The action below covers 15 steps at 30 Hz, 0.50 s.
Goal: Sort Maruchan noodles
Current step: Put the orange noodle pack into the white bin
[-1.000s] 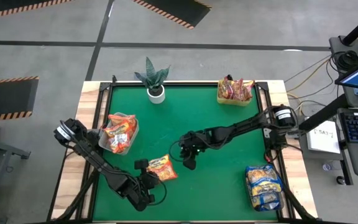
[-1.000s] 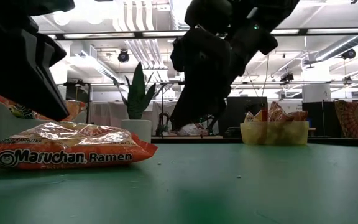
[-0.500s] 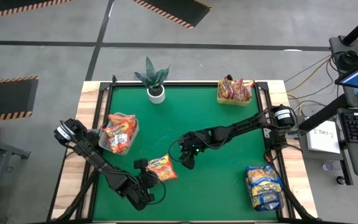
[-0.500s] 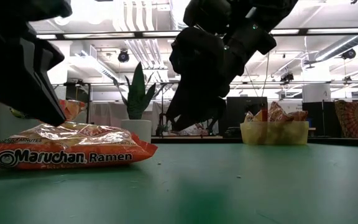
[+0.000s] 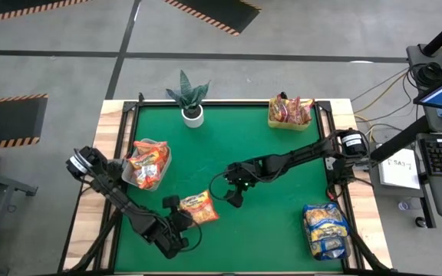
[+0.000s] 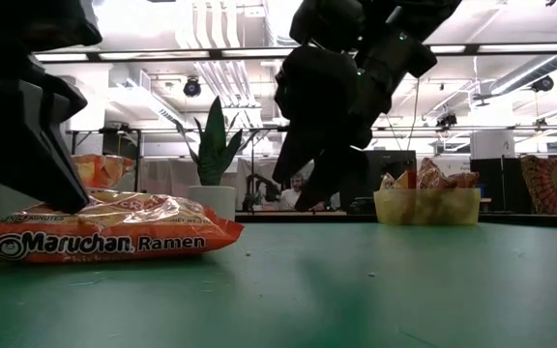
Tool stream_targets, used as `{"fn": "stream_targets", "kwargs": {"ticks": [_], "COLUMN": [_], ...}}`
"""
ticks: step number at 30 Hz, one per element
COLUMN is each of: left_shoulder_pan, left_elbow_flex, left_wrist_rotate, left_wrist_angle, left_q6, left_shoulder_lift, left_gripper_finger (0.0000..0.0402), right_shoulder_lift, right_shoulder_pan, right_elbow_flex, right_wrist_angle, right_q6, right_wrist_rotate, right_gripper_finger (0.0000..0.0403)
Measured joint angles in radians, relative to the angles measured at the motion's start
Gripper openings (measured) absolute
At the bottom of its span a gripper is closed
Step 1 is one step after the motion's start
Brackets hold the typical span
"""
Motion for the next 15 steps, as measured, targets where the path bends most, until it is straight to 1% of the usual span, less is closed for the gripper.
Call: {"fn": "stream_targets", "kwargs": {"ticks": [5, 12, 15], "left_shoulder_pan": [-0.014, -0.041, -0.06], "left_elbow_flex": [-0.007, -0.05, -0.055], "left_wrist_rotate": [0.0, -0.002, 0.004], "left_wrist_angle": [0.001, 0.004, 0.001], "left_q6": [-0.017, -0.116, -0.131], "left_shoulder_lift": [0.0, 0.0, -0.004], "left_gripper_finger": [0.0, 0.0, 0.0], "right_shoulder_lift": [0.003, 0.051, 0.084], "right_shoulder_pan": [0.004, 0.011, 0.011], "right_elbow_flex": [-0.009, -0.039, -0.039], "right_wrist_angle": [0.029, 0.219, 0.299], "right_q6": [0.031, 0.1, 0.128], "right_wrist_rotate": [0.003, 0.003, 0.001], "right_gripper_finger": [0.0334, 0.0332, 0.0332]}}
